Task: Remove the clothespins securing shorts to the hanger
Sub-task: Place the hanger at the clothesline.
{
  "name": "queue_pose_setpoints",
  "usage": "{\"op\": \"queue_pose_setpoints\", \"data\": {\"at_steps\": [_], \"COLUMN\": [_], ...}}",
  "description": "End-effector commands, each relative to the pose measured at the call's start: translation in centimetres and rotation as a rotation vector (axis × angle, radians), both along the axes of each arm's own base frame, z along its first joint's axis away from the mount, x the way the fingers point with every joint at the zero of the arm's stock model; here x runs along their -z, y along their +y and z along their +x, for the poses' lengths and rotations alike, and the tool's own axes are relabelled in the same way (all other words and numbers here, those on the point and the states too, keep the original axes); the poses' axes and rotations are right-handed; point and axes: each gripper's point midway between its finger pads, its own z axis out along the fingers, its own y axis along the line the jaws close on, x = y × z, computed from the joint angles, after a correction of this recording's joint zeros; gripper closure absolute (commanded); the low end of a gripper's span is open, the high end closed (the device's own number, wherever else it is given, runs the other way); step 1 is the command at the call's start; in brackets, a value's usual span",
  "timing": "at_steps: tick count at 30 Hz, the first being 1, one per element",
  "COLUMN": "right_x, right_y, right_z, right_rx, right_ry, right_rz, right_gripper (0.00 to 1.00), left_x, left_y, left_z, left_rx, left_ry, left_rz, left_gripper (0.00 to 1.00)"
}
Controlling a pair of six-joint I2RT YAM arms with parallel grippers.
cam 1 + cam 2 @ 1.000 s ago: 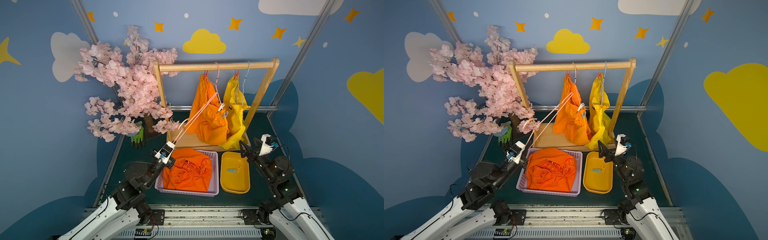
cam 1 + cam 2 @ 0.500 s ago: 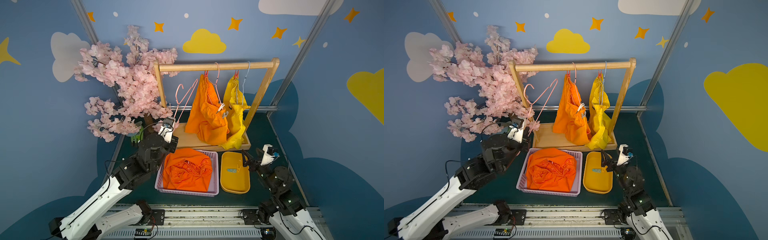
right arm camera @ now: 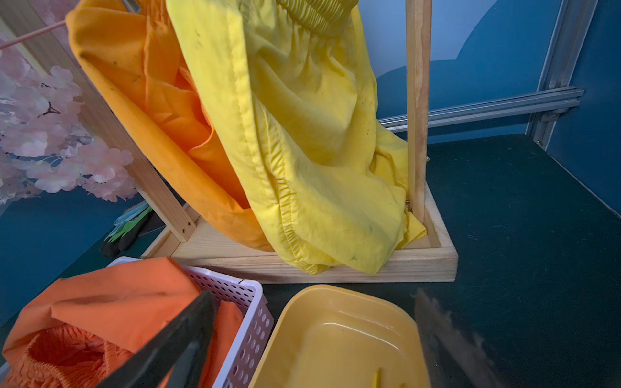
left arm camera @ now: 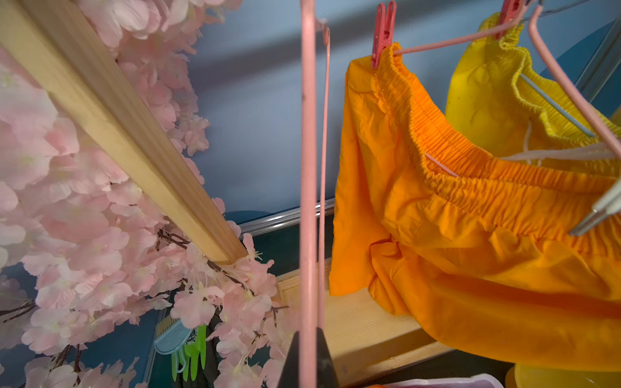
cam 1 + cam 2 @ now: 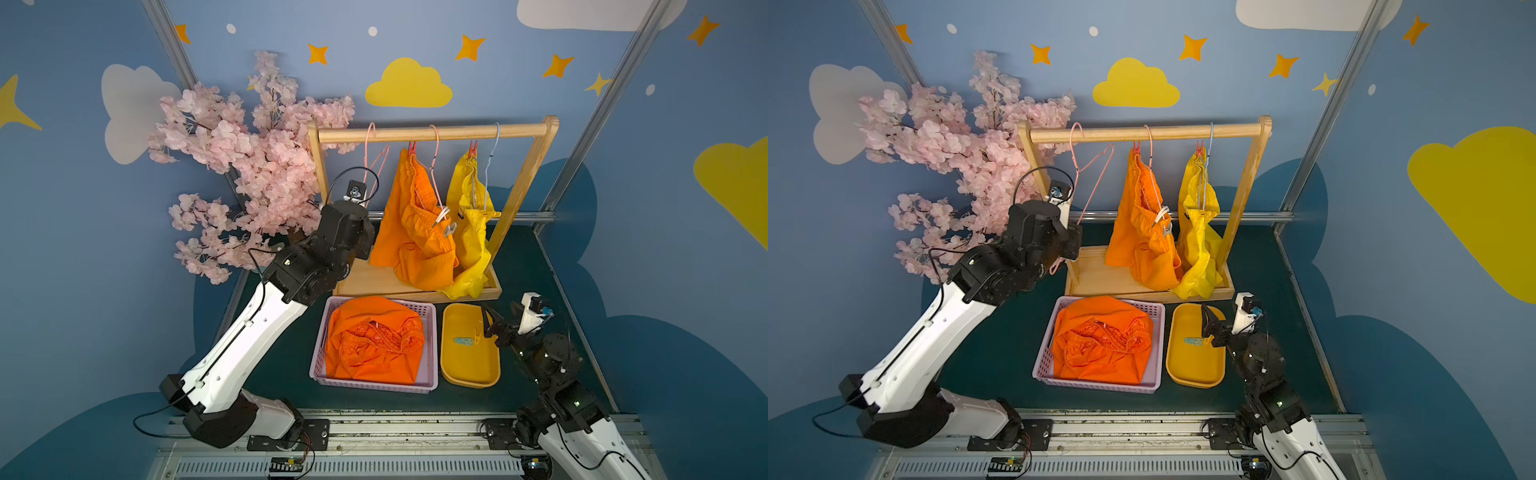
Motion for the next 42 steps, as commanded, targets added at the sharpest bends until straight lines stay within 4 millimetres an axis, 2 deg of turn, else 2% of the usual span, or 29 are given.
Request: {"op": "queue_pose_setpoints", "data": {"at_steps": [1,4,8,14,21,23,26,30,31,33,35,39,42], "right_x": [-0.9,-0.8,-0.9,-0.9,-0.9,-0.9,-1.0,-1.6,-2.0,-2.8,-3.4,-3.6,-3.4], "right_y": [0.1,0.2,0.3,0.5,0.6,0.7,0.9,1.9,2.5,3.8,4.8,5.4,5.5], "right_z": [-0.3,-0.3,-0.3,-0.3,-0.3,-0.3,-0.4,-0.8,-1.2,-2.0,-2.8,-3.4,-3.3], "right_rx": [-0.009,-0.016,-0.020,-0.031,-0.039,-0.043,-0.054,-0.121,-0.163,-0.248,-0.324,-0.369,-0.375], "right_ry": [-0.013,-0.012,-0.013,-0.015,-0.016,-0.016,-0.020,-0.060,-0.084,-0.135,-0.186,-0.225,-0.226], "right_rz": [0.009,0.008,0.010,0.003,-0.002,-0.002,0.001,0.016,0.026,0.046,0.064,0.068,0.063], "right_gripper": [0.07,0.07,0.07,0.07,0.07,0.07,0.07,0.07,0.07,0.07,0.07,0.07,0.08], "left_x": [-0.4,-0.8,-0.9,0.2,2.6,3.3,3.5,2.9,2.4,1.6,0.6,-0.4,-1.2], "left_y": [0.9,-0.1,0.1,0.0,0.1,0.0,0.0,0.5,0.6,0.6,0.9,0.6,0.2], "left_z": [0.9,2.0,3.9,6.0,6.3,6.0,5.0,3.6,3.1,1.9,0.6,-2.5,-5.4], "left_rx": [-0.057,-0.035,-0.053,-0.073,-0.080,-0.066,-0.047,-0.026,-0.012,0.019,0.045,0.146,0.260], "left_ry": [0.017,0.001,0.015,0.048,0.091,0.098,0.087,0.028,0.002,-0.060,-0.146,-0.295,-0.412], "left_rz": [0.008,-0.024,-0.048,-0.068,-0.080,-0.091,-0.121,-0.148,-0.151,-0.144,-0.140,-0.134,-0.155], "left_gripper": [0.96,0.96,0.96,0.96,0.96,0.92,0.81,0.33,0.24,0.13,0.11,0.11,0.03]}}
